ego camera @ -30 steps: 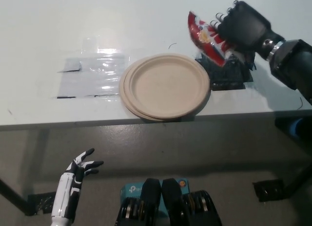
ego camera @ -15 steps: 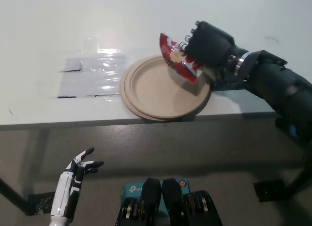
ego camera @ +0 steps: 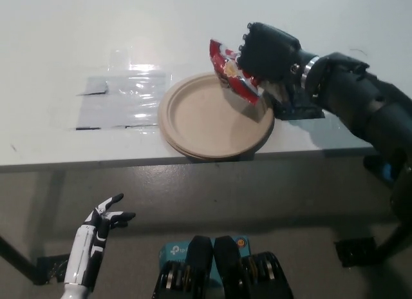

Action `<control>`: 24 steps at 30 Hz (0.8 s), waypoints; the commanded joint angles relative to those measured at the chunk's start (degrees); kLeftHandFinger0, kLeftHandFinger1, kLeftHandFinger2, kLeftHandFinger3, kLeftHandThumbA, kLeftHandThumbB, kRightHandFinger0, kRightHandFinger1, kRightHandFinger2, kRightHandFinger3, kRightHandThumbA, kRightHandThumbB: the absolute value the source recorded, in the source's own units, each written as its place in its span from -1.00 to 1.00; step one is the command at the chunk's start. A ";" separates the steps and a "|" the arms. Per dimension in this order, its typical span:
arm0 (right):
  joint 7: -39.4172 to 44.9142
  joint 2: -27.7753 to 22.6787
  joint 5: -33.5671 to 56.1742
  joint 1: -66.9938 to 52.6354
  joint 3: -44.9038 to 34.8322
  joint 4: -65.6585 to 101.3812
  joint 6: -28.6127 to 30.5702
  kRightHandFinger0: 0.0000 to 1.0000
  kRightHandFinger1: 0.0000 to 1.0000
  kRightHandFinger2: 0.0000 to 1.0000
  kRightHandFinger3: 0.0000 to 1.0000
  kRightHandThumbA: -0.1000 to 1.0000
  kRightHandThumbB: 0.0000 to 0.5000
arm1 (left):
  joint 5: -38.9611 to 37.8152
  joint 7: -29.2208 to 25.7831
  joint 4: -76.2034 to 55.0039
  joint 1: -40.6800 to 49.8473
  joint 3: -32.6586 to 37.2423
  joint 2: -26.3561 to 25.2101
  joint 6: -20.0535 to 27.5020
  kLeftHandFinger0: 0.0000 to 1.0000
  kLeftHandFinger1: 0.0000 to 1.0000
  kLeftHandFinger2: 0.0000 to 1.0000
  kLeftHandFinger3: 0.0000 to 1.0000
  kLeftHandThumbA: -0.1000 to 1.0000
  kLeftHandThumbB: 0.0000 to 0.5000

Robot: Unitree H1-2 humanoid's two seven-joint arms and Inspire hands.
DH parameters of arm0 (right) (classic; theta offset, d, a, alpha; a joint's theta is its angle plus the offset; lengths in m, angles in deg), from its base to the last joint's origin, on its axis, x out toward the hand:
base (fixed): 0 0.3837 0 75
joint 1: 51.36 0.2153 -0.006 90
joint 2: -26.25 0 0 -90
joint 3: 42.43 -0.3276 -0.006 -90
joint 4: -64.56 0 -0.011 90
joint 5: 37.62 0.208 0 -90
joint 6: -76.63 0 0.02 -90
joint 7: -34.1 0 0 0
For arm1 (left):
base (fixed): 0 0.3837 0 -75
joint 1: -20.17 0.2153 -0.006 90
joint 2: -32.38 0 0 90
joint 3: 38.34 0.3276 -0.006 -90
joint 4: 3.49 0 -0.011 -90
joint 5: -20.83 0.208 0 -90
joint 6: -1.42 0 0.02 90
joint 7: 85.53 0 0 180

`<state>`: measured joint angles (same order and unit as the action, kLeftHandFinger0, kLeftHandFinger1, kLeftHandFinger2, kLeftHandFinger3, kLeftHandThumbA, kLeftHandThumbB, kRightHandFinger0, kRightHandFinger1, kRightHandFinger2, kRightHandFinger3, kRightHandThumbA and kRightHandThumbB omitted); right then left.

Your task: The robot picks up a small bag of sunflower seeds on the right hand side and take it to the empty plate on the left hand side then pours some sunflower seeds on to the plate.

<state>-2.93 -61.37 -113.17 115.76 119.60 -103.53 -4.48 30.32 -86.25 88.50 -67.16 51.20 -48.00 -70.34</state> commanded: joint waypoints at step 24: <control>13.90 5.37 -5.04 5.68 5.40 1.06 -0.16 -1.00 -1.00 -0.62 -0.60 -0.85 0.52 | 1.90 -0.01 -5.84 1.04 1.05 -0.76 -0.70 0.24 0.18 0.10 0.58 1.00 -0.90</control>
<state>7.69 -55.43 -117.81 118.38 125.10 -103.36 -5.11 31.23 -86.18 84.82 -66.00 51.78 -48.55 -71.50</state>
